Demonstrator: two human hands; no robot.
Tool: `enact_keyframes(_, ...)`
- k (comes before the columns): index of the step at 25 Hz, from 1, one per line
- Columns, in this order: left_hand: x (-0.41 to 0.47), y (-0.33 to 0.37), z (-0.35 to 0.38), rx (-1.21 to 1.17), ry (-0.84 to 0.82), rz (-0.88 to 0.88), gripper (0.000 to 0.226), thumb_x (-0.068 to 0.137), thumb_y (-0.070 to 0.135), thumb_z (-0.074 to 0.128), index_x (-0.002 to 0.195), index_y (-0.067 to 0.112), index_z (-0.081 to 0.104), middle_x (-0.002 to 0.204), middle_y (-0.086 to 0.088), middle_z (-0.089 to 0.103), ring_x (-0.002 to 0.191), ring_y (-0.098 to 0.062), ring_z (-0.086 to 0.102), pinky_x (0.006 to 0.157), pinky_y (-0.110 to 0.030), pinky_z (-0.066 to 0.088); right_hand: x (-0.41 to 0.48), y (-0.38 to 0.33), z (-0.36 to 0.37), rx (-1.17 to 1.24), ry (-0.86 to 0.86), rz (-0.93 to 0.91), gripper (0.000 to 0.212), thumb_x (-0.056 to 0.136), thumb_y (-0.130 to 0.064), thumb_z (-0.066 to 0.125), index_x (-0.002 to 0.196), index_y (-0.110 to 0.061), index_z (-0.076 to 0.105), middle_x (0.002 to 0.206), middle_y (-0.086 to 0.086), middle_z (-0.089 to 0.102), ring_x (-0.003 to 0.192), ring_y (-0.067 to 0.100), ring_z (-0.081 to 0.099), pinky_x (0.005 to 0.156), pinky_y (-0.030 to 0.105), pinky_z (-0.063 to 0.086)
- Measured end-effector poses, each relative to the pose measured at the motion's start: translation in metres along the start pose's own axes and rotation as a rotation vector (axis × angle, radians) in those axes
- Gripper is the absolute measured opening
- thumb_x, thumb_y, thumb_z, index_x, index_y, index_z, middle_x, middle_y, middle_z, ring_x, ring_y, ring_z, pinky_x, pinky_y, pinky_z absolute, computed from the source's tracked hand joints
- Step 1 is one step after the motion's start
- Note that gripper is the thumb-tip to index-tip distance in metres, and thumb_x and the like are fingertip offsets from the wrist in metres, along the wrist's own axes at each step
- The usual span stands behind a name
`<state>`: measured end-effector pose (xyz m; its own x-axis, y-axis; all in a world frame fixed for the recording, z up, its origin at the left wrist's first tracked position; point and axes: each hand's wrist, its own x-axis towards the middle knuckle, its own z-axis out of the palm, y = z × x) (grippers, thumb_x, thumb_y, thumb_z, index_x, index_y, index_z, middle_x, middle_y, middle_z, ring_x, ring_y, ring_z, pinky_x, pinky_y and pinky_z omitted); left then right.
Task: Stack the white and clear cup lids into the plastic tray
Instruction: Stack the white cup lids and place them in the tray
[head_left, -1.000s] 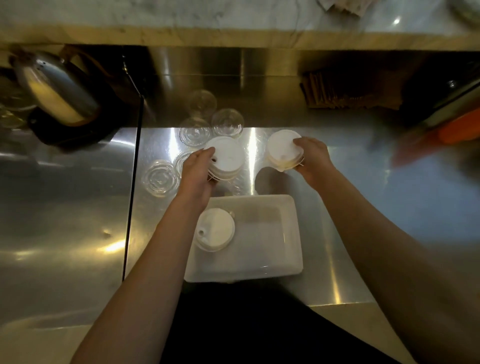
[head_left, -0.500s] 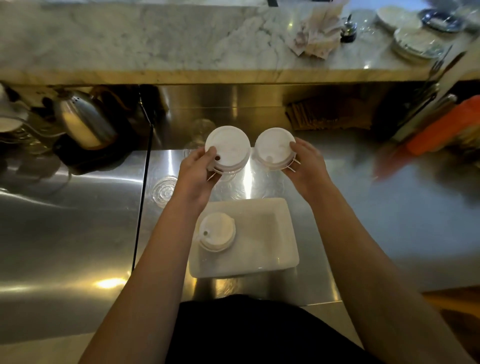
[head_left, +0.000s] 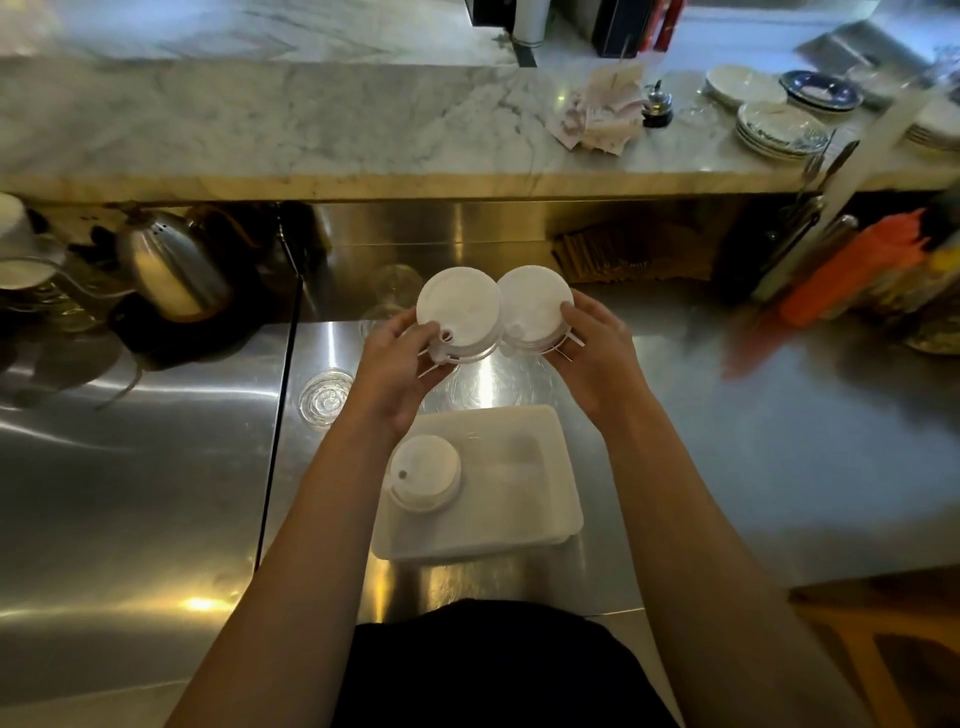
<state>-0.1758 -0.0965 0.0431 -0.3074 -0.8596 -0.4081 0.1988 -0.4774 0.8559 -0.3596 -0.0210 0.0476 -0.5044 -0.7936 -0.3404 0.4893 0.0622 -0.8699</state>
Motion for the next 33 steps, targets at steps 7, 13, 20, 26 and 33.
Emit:
enact_keyframes(7,-0.002,-0.004,-0.008,0.048,0.040,0.026,0.030,0.096,0.022,0.060,0.120,0.003,0.061,0.116,-0.014,0.065,0.105,-0.029,0.065,0.080,-0.033,0.060,-0.008,0.003,0.008,-0.035,-0.035,-0.011,0.028,0.097,-0.011,0.056,0.125,-0.011,0.059,0.112,0.006,0.064,0.098,0.022,0.065,0.076,0.029,0.059)
enact_keyframes(13,-0.005,-0.002,-0.006,0.090,0.002,0.055,0.024,0.095,0.023,0.061,0.113,0.007,0.065,0.099,-0.010,0.068,0.092,-0.020,0.065,0.071,-0.021,0.059,-0.009,0.002,0.010,-0.058,-0.080,-0.026,0.031,0.097,-0.010,0.057,0.127,-0.011,0.060,0.113,0.006,0.064,0.100,0.024,0.065,0.081,0.033,0.059)
enact_keyframes(20,-0.007,-0.005,0.003,0.084,0.027,0.072,0.027,0.096,0.025,0.060,0.115,0.006,0.063,0.103,-0.006,0.070,0.096,-0.018,0.068,0.076,-0.019,0.059,-0.010,0.006,0.015,-0.074,-0.173,-0.025,0.031,0.097,-0.012,0.057,0.128,-0.011,0.060,0.113,0.009,0.068,0.100,0.023,0.069,0.078,0.032,0.058)
enact_keyframes(26,-0.011,-0.005,0.009,0.165,0.007,0.090,0.023,0.095,0.027,0.061,0.110,0.011,0.065,0.103,-0.001,0.069,0.099,-0.017,0.067,0.080,-0.021,0.058,-0.007,0.011,0.016,-0.112,-0.196,-0.026,0.032,0.097,-0.015,0.057,0.129,-0.014,0.060,0.125,0.013,0.063,0.110,0.029,0.066,0.082,0.034,0.058)
enact_keyframes(33,-0.008,-0.005,0.008,0.128,0.054,0.099,0.013,0.096,0.025,0.061,0.100,0.014,0.064,0.097,0.000,0.067,0.103,-0.023,0.067,0.084,-0.025,0.058,-0.007,0.012,0.022,-0.123,-0.219,-0.034,0.033,0.099,-0.027,0.056,0.128,-0.013,0.061,0.123,0.014,0.065,0.109,0.028,0.067,0.082,0.033,0.057)
